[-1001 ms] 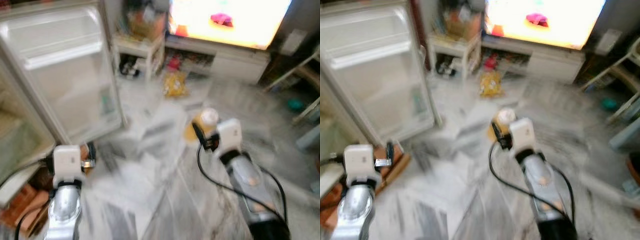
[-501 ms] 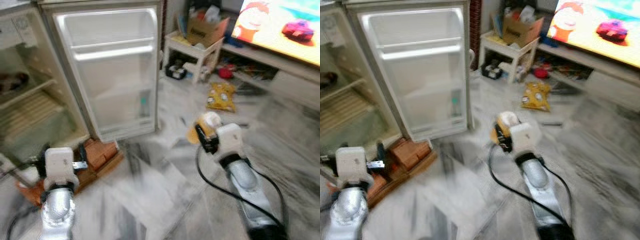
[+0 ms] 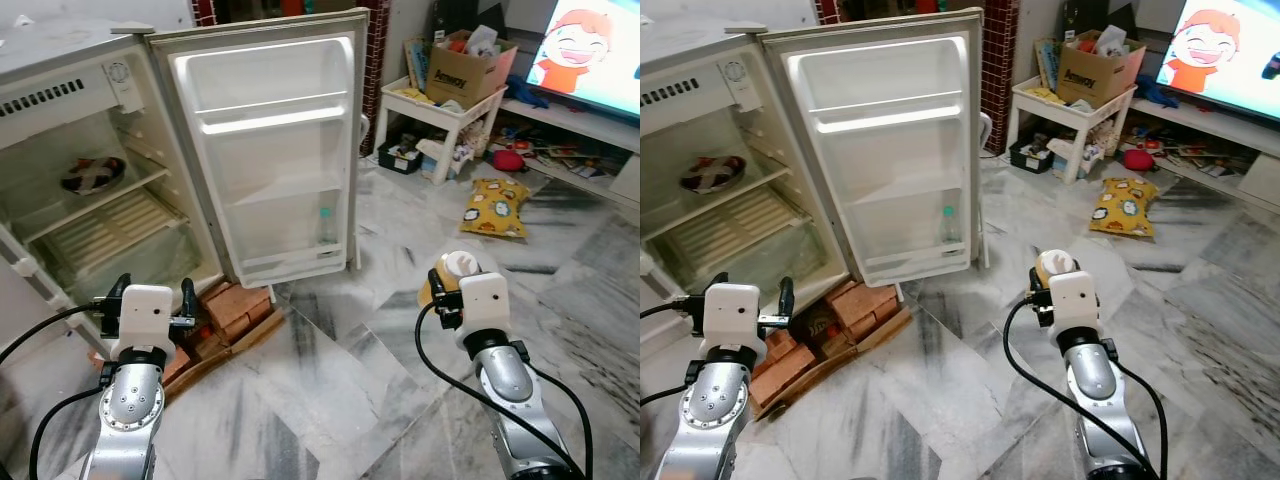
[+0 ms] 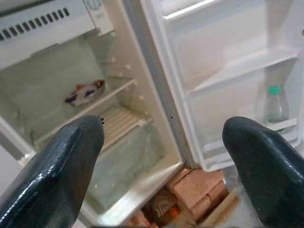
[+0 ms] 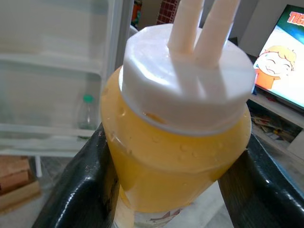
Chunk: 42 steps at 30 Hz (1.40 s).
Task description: Restocking fridge
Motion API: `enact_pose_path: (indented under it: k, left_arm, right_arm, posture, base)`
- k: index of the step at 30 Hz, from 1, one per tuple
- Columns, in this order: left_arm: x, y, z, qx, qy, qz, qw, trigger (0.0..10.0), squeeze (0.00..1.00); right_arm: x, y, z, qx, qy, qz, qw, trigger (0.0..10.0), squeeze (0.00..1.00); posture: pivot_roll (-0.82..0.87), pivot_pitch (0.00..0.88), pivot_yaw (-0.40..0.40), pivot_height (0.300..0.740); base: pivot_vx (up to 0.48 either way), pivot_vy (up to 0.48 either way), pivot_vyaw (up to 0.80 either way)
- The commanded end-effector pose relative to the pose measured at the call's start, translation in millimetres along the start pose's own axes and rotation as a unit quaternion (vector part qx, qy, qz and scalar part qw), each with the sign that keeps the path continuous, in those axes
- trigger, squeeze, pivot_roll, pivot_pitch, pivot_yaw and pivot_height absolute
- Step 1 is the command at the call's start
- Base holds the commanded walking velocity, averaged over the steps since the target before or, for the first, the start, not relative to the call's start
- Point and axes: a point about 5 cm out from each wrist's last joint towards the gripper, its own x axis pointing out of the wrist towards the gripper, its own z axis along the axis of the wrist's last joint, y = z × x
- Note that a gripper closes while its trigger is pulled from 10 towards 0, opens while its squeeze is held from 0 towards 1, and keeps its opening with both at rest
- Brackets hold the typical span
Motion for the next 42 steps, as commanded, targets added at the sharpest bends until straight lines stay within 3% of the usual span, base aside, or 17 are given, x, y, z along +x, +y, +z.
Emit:
enact_pose_path:
  k: [1, 7, 26, 42]
  left_arm:
    - [-5.1, 2.9, -3.4, 0.0, 0.01, 0.009, 1.0, 10.0, 0.0]
    - [-12.6, -0.7, -5.2, -0.008, 0.017, 0.016, 1.0, 10.0, 0.0]
    - [-9.0, -4.4, -2.8, -0.021, 0.021, 0.021, 0.999, 10.0, 0.0]
    - [-10.4, -6.0, -2.7, -0.024, 0.02, 0.018, 0.999, 10.0, 0.0]
  right_arm:
    - [6.6, 3.7, 8.6, 0.003, -0.018, 0.003, 1.0, 10.0, 0.0]
    - [11.8, 21.4, 15.3, 0.003, -0.034, 0.053, 0.998, 10.0, 0.0]
    - [22.9, 24.3, 27.4, -0.008, -0.06, 0.084, 0.995, 10.0, 0.0]
    - [26.9, 26.4, 26.6, -0.004, -0.058, 0.087, 0.994, 10.0, 0.0]
  posture:
    - [0.1, 0.011, -0.021, 0.74]
    - [0.11, 0.013, -0.055, 0.74]
    - [0.11, 0.007, -0.077, 0.74]
    - [0.11, 0.013, -0.084, 0.74]
  base:
    - [0.0, 0.0, 0.69]
    - [0.174, 0.0, 0.7]
    - [0.299, 0.0, 0.67]
    - [0.317, 0.0, 0.0]
